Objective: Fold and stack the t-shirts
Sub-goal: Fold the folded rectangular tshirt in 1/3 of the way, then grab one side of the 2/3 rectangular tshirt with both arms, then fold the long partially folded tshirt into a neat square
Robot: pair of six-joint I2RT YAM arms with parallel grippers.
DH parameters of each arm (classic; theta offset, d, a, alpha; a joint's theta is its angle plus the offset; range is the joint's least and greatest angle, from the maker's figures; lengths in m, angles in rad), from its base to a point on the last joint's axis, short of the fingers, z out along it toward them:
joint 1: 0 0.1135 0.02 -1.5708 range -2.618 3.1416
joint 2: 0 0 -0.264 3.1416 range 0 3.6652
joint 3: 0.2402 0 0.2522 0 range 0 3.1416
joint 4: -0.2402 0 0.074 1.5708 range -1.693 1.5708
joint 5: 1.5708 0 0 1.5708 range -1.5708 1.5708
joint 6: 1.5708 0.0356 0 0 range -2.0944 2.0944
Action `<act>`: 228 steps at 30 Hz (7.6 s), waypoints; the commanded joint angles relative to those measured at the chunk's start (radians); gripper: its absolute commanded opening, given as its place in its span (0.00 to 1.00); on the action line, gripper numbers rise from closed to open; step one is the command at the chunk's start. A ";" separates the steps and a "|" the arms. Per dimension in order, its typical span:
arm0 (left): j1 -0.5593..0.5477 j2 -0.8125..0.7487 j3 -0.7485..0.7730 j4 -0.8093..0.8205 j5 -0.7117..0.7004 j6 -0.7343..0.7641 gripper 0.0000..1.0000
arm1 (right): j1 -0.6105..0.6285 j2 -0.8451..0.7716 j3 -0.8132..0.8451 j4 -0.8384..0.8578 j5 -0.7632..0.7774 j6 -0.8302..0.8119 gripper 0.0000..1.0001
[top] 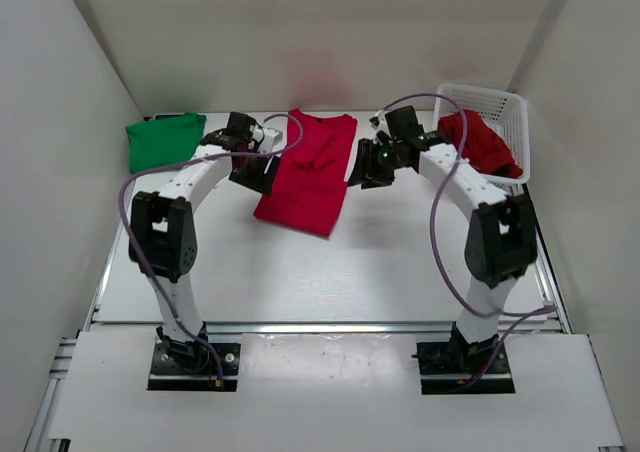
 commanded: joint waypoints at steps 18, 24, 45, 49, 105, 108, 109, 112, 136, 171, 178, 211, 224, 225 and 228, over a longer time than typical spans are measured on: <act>0.007 0.051 -0.144 0.053 0.004 -0.101 0.65 | 0.135 0.130 -0.234 0.214 -0.239 0.318 0.54; 0.015 0.073 -0.165 0.043 0.031 -0.113 0.53 | 0.146 0.200 -0.171 0.175 -0.254 0.307 0.55; -0.022 -0.169 -0.335 -0.109 0.065 0.006 0.00 | 0.101 0.044 -0.255 0.054 -0.289 0.201 0.00; -0.096 -0.277 -0.426 -0.160 -0.002 0.058 0.00 | 0.129 -0.046 -0.310 -0.056 -0.283 0.082 0.00; 0.065 0.267 0.577 -0.424 0.289 0.012 0.11 | -0.038 0.168 0.093 -0.080 -0.480 0.176 0.00; 0.067 0.310 0.608 -0.344 0.307 -0.033 0.26 | -0.069 0.216 0.111 -0.008 -0.461 0.238 0.00; 0.068 0.327 0.613 -0.305 0.313 -0.052 0.38 | -0.072 0.236 0.119 0.006 -0.452 0.258 0.03; 0.065 0.373 0.697 -0.249 0.274 -0.077 0.67 | -0.097 0.283 0.160 0.046 -0.409 0.285 0.22; 0.073 -0.052 -0.226 0.098 0.110 -0.083 0.81 | 0.052 0.088 -0.193 0.102 -0.145 0.295 0.45; 0.079 0.020 0.134 -0.037 0.201 -0.146 0.88 | 0.011 0.142 0.113 -0.006 -0.050 0.095 0.44; 0.076 0.168 0.260 -0.094 0.240 -0.167 0.85 | -0.009 0.337 0.398 -0.114 -0.058 0.089 0.47; 0.018 0.053 0.150 0.150 0.323 -0.166 0.08 | -0.074 0.145 0.010 0.224 -0.120 0.284 0.00; 0.001 0.252 0.330 0.202 0.214 -0.184 0.49 | -0.118 0.398 0.349 0.022 -0.033 0.249 0.01; -0.001 0.260 0.350 0.197 0.176 -0.181 0.56 | -0.124 0.400 0.349 0.028 -0.039 0.250 0.06; 0.002 0.266 0.355 0.199 0.104 -0.186 0.81 | -0.137 0.438 0.419 0.005 -0.044 0.229 0.31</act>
